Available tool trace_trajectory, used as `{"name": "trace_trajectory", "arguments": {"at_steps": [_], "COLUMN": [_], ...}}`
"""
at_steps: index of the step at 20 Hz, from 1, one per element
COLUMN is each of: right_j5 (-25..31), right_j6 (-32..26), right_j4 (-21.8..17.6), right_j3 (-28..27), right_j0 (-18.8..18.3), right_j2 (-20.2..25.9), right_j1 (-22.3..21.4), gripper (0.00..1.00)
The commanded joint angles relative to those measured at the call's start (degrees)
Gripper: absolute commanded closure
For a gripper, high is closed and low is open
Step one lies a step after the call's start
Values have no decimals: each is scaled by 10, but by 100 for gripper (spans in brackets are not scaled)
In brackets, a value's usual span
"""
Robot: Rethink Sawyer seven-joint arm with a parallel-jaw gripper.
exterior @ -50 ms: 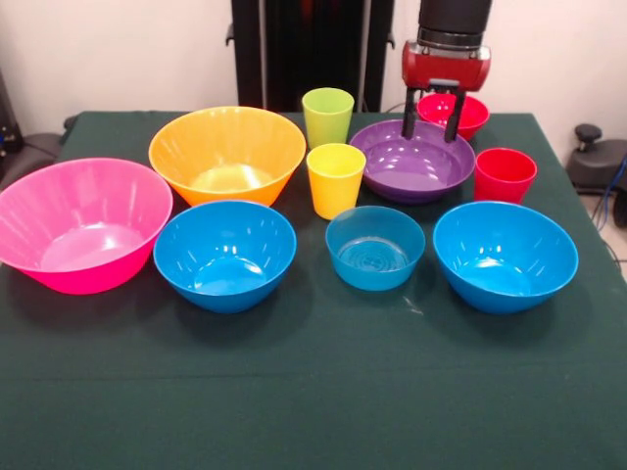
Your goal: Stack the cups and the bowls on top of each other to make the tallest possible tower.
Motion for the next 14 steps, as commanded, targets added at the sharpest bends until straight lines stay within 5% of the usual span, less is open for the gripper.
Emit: {"name": "trace_trajectory", "arguments": {"at_steps": [1, 14], "right_j5": [-19, -25], "right_j6": [104, 115], "right_j4": [-12, -4], "right_j3": [31, 57], "right_j0": [2, 8], "right_j2": [25, 25], "right_j1": [21, 6], "gripper": [0, 0]}}
